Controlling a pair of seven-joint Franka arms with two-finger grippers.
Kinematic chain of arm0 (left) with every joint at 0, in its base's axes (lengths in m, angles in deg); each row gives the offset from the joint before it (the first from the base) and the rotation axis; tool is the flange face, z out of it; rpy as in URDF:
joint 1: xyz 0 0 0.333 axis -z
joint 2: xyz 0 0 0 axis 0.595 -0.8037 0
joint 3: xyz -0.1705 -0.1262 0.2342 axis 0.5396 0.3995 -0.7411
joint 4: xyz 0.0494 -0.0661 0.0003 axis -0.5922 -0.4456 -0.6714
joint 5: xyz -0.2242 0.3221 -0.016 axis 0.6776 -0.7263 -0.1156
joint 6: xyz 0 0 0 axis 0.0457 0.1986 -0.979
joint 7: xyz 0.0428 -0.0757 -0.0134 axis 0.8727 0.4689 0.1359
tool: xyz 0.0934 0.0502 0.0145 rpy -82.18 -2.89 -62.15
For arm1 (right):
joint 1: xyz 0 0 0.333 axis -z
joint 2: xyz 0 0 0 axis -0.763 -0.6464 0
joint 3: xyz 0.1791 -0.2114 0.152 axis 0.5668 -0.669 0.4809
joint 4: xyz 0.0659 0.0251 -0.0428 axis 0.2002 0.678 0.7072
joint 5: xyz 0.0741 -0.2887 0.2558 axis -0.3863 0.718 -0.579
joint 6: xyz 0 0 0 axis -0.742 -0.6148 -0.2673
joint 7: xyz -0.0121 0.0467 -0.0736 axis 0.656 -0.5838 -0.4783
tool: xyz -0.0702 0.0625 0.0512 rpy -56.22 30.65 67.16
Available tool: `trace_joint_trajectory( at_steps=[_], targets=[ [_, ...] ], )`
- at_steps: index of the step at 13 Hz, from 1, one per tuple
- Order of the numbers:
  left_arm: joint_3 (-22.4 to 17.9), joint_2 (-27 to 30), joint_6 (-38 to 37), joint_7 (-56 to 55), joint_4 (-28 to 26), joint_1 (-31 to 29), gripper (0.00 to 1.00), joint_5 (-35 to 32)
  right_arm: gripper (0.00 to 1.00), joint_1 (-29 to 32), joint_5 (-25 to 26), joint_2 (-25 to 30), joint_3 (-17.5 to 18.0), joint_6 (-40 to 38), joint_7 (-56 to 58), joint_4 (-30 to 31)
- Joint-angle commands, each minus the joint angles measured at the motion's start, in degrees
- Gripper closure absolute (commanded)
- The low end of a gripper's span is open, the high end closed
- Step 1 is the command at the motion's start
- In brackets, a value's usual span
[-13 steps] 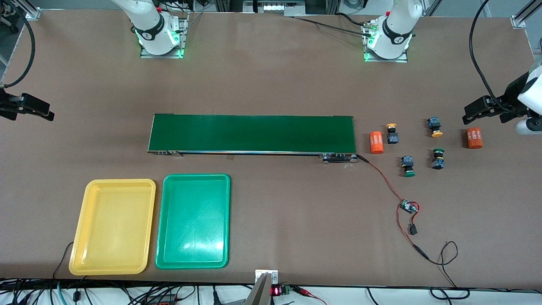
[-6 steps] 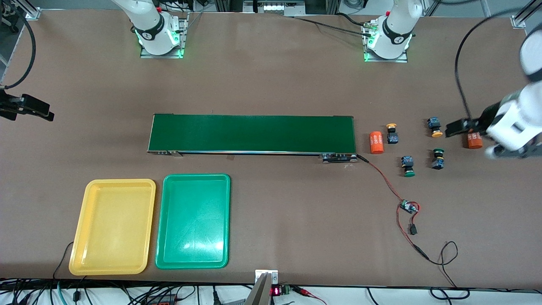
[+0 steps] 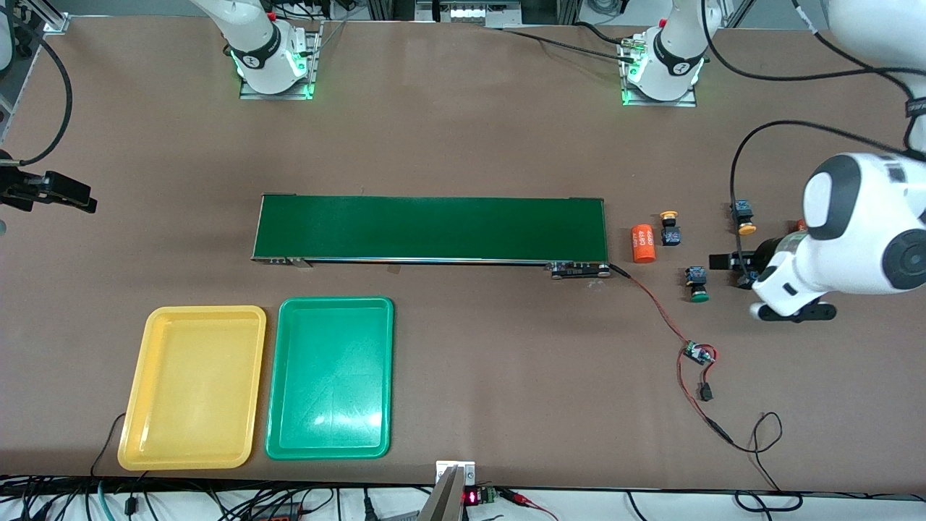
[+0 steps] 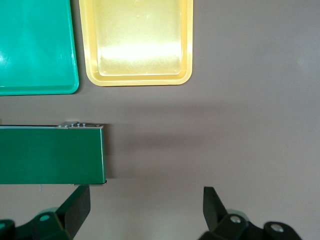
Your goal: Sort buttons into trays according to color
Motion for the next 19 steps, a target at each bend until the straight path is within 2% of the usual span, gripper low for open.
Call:
trace_joint_trajectory(
  at_steps=[1, 2, 4, 6, 8, 13, 15, 17, 18, 19],
  targets=[
    [-0.14, 0.22, 7.34, 0.79, -3.89, -0.4, 0.0, 0.77, 0.0, 0.42, 1.33, -0.42, 0.33, 0.22, -0.12, 0.19],
    [-0.06, 0.31, 10.07, 0.87, -6.17, -0.4, 0.0, 0.86, 0.0, 0.51, 1.59, -0.51, 0.33, 0.22, -0.12, 0.19],
    [0.55, 0.31, 10.54, 0.79, -10.65, 0.91, 0.0, 1.38, 0.0, 0.51, 1.68, -0.77, 0.33, 0.22, -0.12, 0.19],
    [3.1, 0.66, 14.2, 0.79, -17.85, 0.83, 0.0, 4.72, 0.0, 0.33, 1.68, -0.95, 0.33, 0.13, -0.12, 0.19],
    [4.51, 1.27, 18.17, 0.7, -22.18, 0.48, 0.0, 4.73, 0.0, 0.33, 1.77, -1.47, 0.33, 0.22, -0.12, 0.19],
    [6.18, 1.28, 20.55, 0.61, -25.52, 0.48, 0.0, 4.64, 0.0, -0.37, 1.42, -1.83, 0.77, -0.31, -0.12, 0.19],
    [7.67, 1.27, 24.14, 0.53, -28.42, 0.31, 0.0, 4.73, 0.0, -0.63, 1.16, -1.83, 0.95, -0.57, -0.21, 0.19],
    [7.68, 0.84, 25.65, 0.61, -29.05, 0.3, 0.01, 4.73, 0.0, -1.08, 0.89, -1.91, 0.95, -0.57, -0.21, 0.28],
    [7.68, 0.66, 25.74, 0.7, -29.05, 0.3, 0.09, 4.73, 0.0, -0.9, 0.89, -1.91, 0.95, -0.57, 0.49, 0.28],
    [7.68, 0.66, 25.74, 0.7, -29.05, 0.3, 0.26, 4.73, 0.0, -0.81, 0.89, -1.91, 0.95, -0.57, 1.8, 0.28]
  ],
)
